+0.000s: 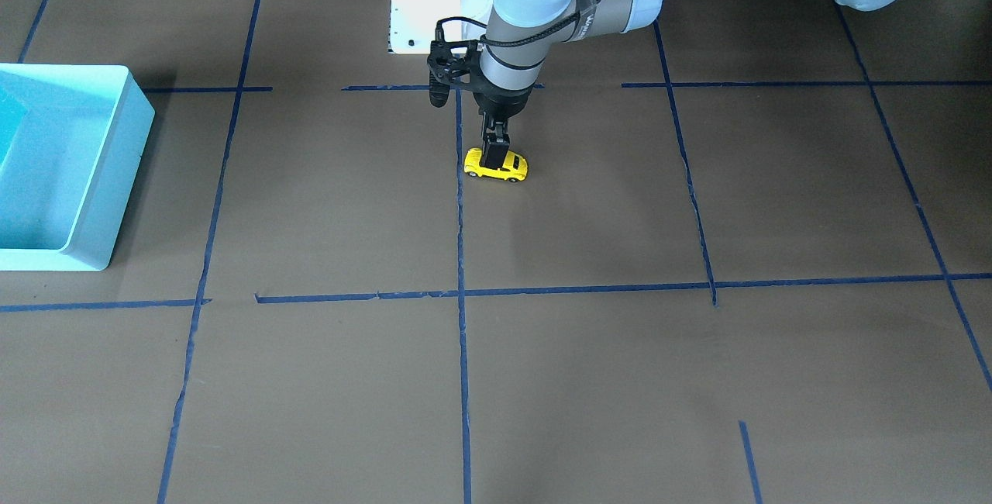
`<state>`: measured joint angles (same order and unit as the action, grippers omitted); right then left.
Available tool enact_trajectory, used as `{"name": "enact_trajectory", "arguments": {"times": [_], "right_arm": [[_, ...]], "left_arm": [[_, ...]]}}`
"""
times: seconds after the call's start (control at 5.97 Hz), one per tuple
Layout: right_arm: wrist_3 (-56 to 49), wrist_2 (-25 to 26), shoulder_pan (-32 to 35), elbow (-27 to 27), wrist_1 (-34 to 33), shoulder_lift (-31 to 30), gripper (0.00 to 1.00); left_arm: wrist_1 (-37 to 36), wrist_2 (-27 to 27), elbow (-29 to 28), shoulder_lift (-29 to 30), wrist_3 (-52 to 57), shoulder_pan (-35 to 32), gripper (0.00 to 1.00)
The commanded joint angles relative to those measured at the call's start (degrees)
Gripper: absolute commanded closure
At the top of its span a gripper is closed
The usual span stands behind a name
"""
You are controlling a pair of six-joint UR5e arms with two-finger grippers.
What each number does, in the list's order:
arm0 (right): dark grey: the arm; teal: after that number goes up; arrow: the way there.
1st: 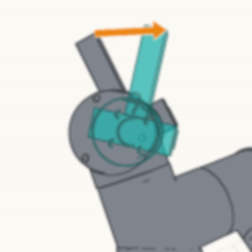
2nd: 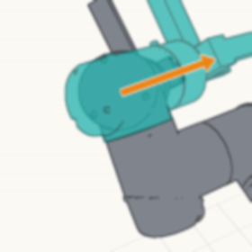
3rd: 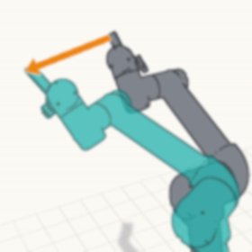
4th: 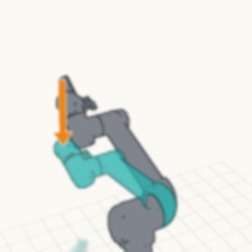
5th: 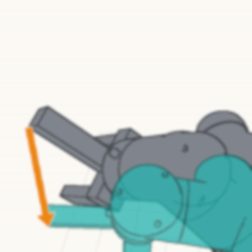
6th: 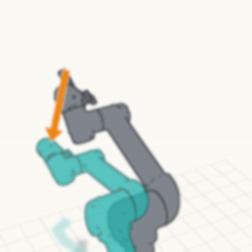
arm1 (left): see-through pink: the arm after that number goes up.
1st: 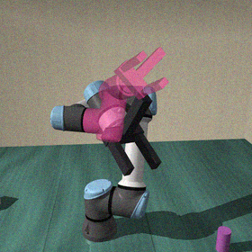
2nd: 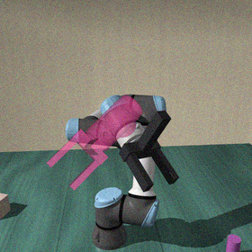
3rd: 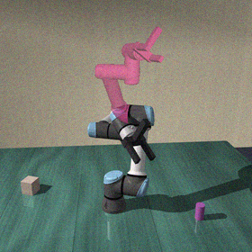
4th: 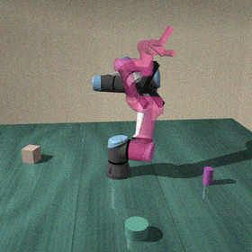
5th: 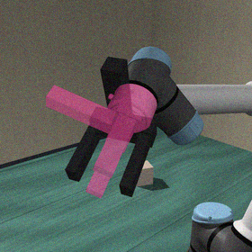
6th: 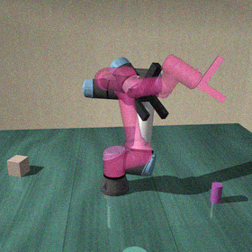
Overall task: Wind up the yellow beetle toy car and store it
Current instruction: 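Move the left gripper over and down onto the yellow beetle car, then close the left gripper on the yellow car, pressing it to the table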
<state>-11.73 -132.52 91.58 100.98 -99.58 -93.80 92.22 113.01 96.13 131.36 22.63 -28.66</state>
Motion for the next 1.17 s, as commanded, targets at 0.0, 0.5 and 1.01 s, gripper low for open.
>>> {"name": "enact_trajectory", "arguments": {"times": [0.0,0.5,1.01], "right_arm": [[-0.14,0.32,0.0,-0.35,0.0,-0.42,0.0],[-0.14,0.33,0.0,-0.43,0.0,-0.42,0.0],[-0.14,0.5,0.0,-0.43,0.0,-0.42,0.0]], "left_arm": [[2.5,-4.35,-0.76,-1.9,4.35,1.93,0.0],[1.91,-5.78,-5.49,2.02,1.39,4.75,0.0],[-3.51,-9.99,-12.71,9.07,3.47,5.54,0.0]]}}
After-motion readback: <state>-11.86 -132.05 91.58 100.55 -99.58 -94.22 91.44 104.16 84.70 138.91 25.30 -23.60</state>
